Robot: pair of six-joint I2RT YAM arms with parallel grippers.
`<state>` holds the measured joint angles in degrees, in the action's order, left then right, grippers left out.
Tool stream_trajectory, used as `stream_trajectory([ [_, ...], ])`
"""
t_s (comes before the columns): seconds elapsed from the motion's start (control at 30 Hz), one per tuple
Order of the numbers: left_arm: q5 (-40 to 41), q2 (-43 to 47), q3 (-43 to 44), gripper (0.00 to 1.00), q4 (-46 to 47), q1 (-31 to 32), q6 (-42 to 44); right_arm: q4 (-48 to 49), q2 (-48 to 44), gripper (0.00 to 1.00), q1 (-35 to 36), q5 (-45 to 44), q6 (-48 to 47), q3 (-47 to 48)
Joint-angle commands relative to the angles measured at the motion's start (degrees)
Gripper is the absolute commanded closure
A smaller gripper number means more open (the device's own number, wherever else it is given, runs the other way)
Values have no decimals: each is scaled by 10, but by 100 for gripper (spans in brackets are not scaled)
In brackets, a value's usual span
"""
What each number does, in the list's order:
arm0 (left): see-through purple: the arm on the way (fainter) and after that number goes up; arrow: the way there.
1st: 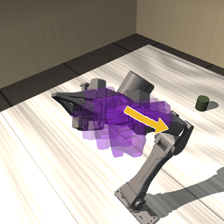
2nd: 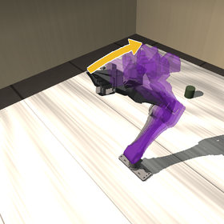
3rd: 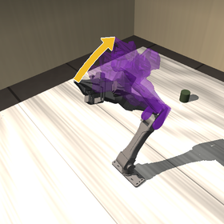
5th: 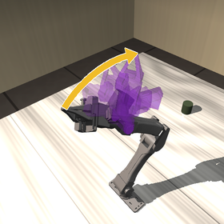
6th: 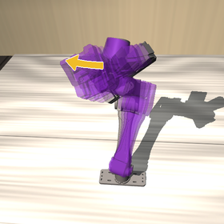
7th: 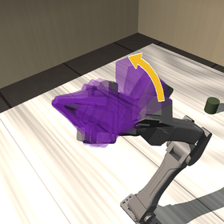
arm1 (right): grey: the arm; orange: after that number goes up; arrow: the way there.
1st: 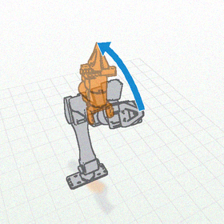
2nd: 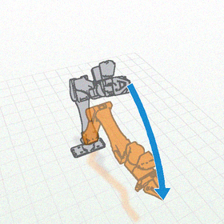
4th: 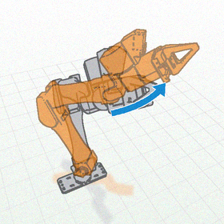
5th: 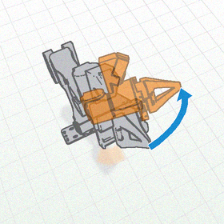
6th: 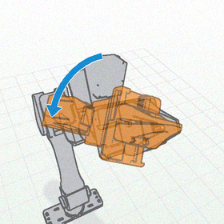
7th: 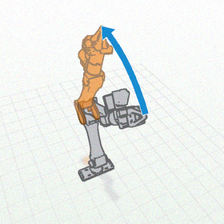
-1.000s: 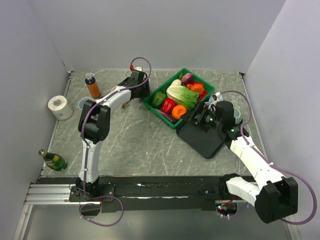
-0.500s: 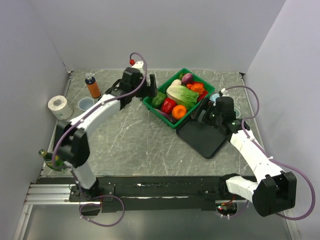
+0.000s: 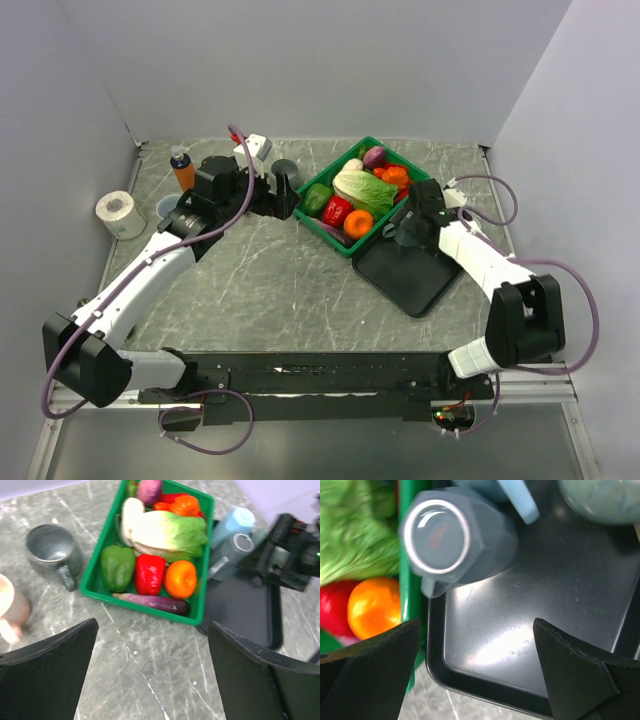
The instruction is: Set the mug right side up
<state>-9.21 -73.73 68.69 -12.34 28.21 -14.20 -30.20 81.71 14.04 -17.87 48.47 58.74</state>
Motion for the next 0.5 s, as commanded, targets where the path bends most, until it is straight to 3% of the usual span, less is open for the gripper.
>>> stream_trajectory([
  [0.0, -69, 25, -9, 4, 37, -3, 18, -59, 28, 0, 22, -97, 141, 49],
  [0.47, -82, 33, -15, 4, 48, -3, 0, -86, 138, 0, 32, -106, 288, 119],
])
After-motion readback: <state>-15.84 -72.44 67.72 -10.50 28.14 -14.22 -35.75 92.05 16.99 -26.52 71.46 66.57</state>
